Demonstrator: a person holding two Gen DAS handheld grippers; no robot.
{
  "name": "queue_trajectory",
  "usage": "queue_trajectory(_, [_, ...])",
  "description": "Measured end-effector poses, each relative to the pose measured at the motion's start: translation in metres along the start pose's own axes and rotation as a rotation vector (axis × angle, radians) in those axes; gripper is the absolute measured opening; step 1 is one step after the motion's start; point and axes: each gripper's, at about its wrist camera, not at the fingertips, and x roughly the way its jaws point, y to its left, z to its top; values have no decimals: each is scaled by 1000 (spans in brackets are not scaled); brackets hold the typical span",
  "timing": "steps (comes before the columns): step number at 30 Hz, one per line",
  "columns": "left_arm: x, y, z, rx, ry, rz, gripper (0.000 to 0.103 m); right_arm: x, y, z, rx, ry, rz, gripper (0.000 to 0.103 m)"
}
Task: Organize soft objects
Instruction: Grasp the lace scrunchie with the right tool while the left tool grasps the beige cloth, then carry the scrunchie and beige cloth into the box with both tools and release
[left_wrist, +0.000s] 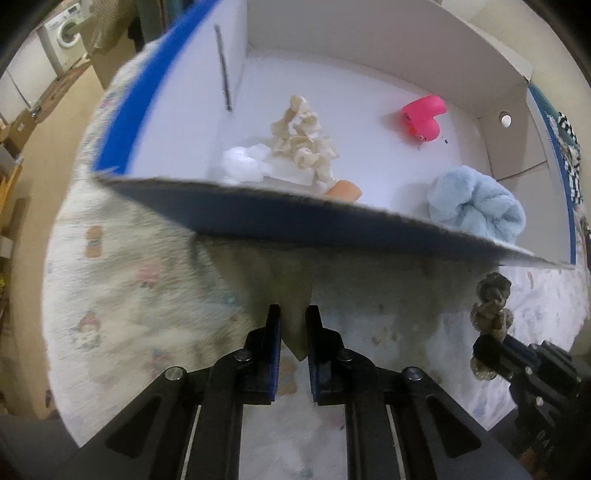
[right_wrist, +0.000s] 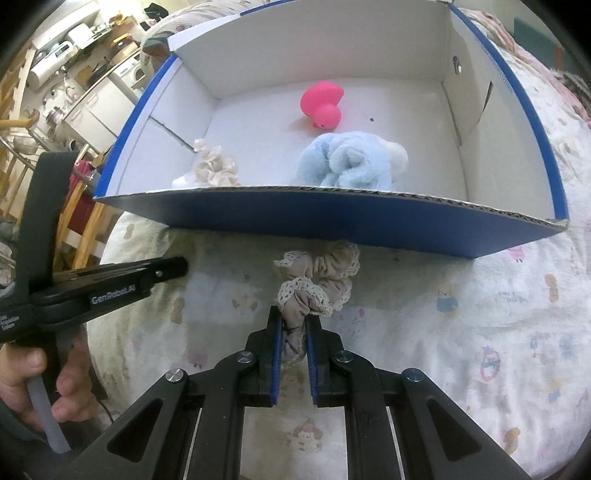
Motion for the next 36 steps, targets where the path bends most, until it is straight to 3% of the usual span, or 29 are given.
queue_trajectory(10, [-58,37,-20,-61,-101,58,12,-19,17,-11,-25,-24,-2,14])
queue_trajectory(12, [-59,16,-41,-65,-119,65,12,-24,22,-11,-34,-35,0,14])
queue_trajectory(21, [-99,15,-64,-79,-233,129,12,-47,36,-11,-33,-96,23,14])
queue_trajectory(31, [-145,2,-38,-70,-342,83,12,-85,43,21,-32,-225,49,14])
queue_trajectory(36, [-163,-16,-13,-1,-418,99,12,-92,33,42,-32,-274,44,14])
